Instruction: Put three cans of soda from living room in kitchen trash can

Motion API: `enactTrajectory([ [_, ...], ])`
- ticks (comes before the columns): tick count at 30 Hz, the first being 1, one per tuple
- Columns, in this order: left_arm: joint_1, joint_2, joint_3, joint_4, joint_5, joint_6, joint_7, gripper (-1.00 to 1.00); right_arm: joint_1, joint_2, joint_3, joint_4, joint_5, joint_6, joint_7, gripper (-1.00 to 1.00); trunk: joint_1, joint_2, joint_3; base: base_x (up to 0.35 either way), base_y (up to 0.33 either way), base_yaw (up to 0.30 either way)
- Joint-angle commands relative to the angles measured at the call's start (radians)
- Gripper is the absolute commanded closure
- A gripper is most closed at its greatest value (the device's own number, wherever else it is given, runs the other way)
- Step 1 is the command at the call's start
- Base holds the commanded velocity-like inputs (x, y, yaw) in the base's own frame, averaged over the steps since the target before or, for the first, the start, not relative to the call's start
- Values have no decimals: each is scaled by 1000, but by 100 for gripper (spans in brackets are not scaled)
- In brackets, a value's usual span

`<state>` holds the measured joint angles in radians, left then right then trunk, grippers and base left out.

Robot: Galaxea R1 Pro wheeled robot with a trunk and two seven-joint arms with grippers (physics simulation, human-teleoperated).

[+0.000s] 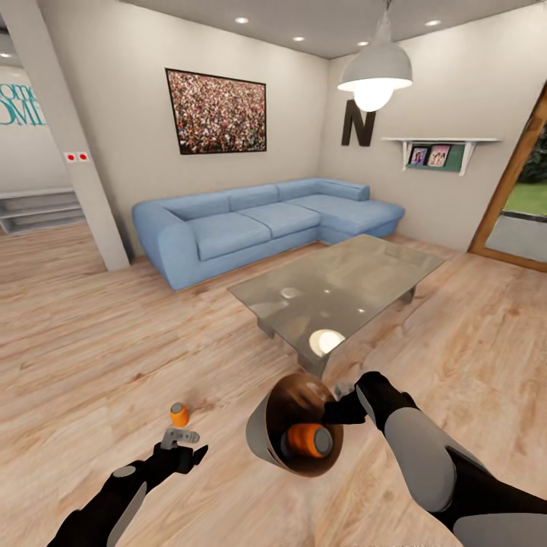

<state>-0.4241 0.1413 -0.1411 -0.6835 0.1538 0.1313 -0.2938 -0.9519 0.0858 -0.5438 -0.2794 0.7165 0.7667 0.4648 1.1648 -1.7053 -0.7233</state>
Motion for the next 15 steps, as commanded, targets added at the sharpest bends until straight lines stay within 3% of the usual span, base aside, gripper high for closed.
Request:
enactTrajectory([
  [1, 0, 0, 0, 0, 0, 1, 0, -100, 0, 0, -6, 0, -22, 5, 0, 100, -4, 7, 4, -8, -5, -170],
  [6, -1, 0, 0, 1, 0, 2, 0, -100, 0, 0, -7, 0, -22, 5, 0, 100, -23, 42, 23, -3, -2, -129],
  [15, -1, 0, 0, 1, -1, 2, -1, -100, 0, 0, -8, 0, -22, 5, 0, 100, -58, 105, 50, 0, 0, -23],
])
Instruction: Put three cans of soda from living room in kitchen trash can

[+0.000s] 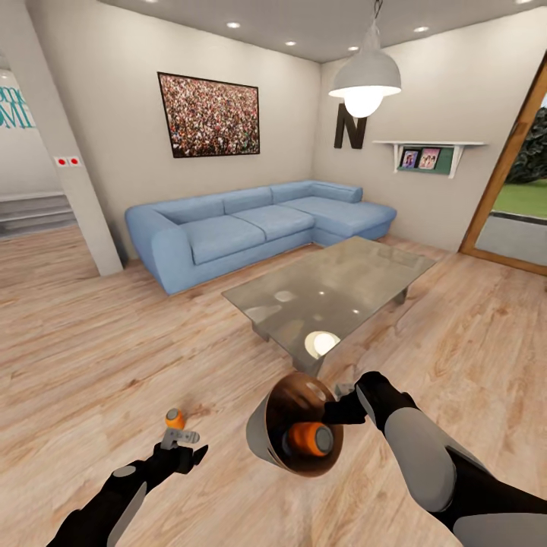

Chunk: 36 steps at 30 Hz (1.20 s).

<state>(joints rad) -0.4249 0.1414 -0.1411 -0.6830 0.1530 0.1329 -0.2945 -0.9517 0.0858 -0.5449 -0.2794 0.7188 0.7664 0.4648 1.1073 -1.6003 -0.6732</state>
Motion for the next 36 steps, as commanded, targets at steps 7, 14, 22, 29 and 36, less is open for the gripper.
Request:
enactTrajectory([
  [7, 1, 1, 1, -1, 2, -13, 0, -100, -1, 0, -7, 0, -25, 5, 0, 100, -8, 14, 4, 0, 0, -2],
  [14, 2, 1, 1, -1, 2, -3, -4, -100, -1, 0, -9, 1, -25, 18, 0, 100, -8, 14, 4, 0, 147, -90],
  [22, 1, 1, 2, 0, 2, 0, -5, -100, -1, -1, -9, 0, -26, 54, 0, 100, -8, 14, 8, 0, 283, -222],
  [29, 1, 1, 0, 0, 2, 1, -5, -100, -1, -1, -9, 0, -27, 57, 0, 100, -8, 14, 14, 0, 314, -225],
  [36, 1, 1, 0, 0, 1, 2, -5, -100, -1, -2, -9, 0, -27, 57, 0, 100, -8, 14, 21, 0, 318, -212],
])
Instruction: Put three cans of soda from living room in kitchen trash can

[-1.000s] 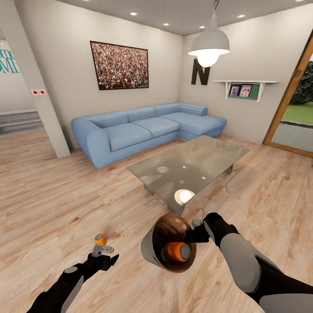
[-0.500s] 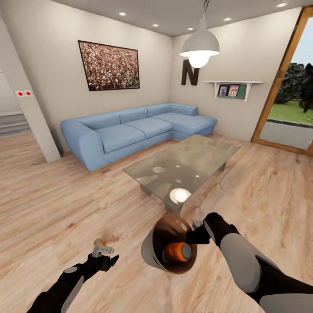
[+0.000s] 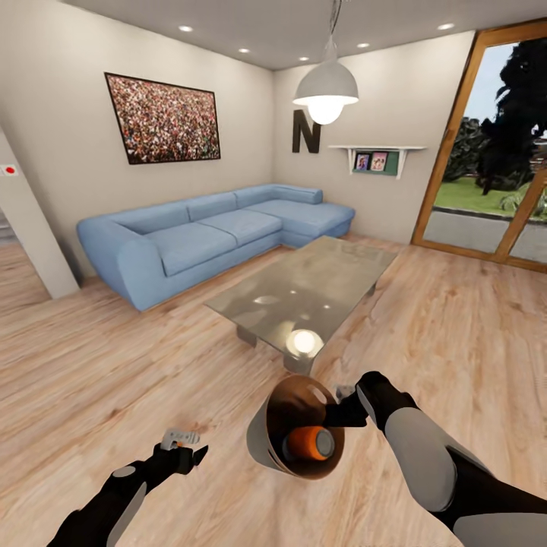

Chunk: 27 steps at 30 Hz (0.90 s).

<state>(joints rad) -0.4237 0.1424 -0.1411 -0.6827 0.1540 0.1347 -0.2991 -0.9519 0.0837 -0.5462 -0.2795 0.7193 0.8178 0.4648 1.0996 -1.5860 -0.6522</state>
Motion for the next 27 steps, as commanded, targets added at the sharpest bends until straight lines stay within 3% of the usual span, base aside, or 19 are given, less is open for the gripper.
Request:
enactTrajectory([
  [1, 0, 0, 0, 0, 0, 0, 0, -100, 0, 1, -8, 0, -27, 6, 0, 100, 0, 0, 1, 0, 319, -207],
  [27, -1, -1, 0, 0, -2, 0, 0, -100, 0, 2, -6, 0, -26, 6, 0, 100, 0, 0, 30, 0, 319, -202],
])
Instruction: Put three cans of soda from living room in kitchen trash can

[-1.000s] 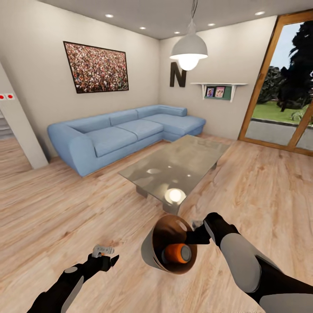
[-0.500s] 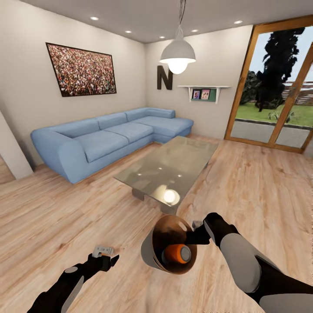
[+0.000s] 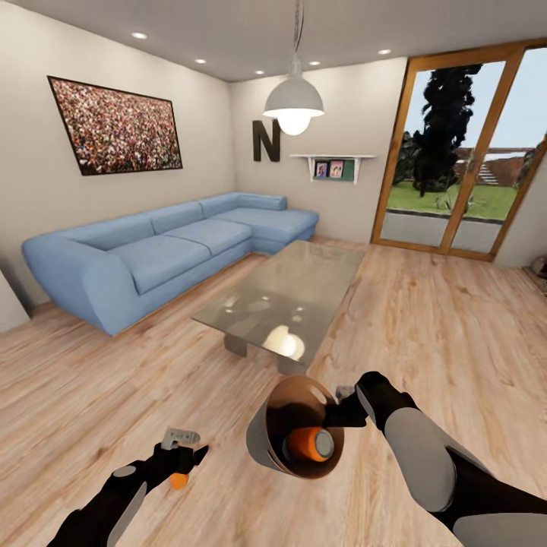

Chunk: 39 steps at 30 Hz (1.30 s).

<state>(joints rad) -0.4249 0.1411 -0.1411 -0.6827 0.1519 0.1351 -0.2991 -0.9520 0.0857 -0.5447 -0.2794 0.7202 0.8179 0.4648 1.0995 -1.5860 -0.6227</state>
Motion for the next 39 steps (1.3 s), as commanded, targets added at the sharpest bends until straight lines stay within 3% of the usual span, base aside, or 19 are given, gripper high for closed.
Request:
enactTrajectory([
  [1, 0, 0, 0, 0, 0, 0, 0, -100, 0, 0, -8, 0, -27, 6, 0, 100, 0, 0, 1, 0, 319, -194],
  [12, 0, 0, 0, -1, 1, 0, -1, -100, 1, -14, -8, -1, -27, 6, -13, 100, 0, 0, 14, 0, 319, -194],
  [17, 0, 1, -1, -1, 1, 0, -1, -100, 1, -79, -8, 1, -27, 5, -20, 100, 0, 0, 19, 0, 319, -193],
  [18, 0, 1, -1, -1, 1, 0, -2, -100, 8, -114, -8, 2, -27, 3, -17, 100, 0, 0, 20, 0, 319, -169],
  [20, 0, 1, -1, -1, 1, 0, -2, -100, 34, -160, -9, 3, -29, -2, -10, 100, 0, 0, 22, 0, 319, -129],
  [22, 0, 1, 0, -1, 1, 0, -2, -100, 54, -180, -9, 3, -30, -5, -8, 100, 0, 0, 23, 2, 319, -105],
  [26, 0, 1, -1, 0, 1, 1, -3, -100, 74, -200, -10, 2, -30, -8, -4, 100, 0, 0, 26, 41, 319, -90],
  [32, -1, 0, 0, -1, 1, 36, -6, -100, 109, -208, -14, 1, -30, -38, -4, 100, 0, 0, 29, 65, 319, -84],
  [35, -1, 0, -1, -1, 1, 48, -4, -100, 119, -215, -52, 0, -29, -44, -4, 100, 0, 0, 31, 40, 197, -91],
  [39, 0, 0, -1, -1, 1, 50, -2, -100, 122, -230, -71, 0, -31, -46, -3, 100, 0, 0, 33, -50, 53, -78],
])
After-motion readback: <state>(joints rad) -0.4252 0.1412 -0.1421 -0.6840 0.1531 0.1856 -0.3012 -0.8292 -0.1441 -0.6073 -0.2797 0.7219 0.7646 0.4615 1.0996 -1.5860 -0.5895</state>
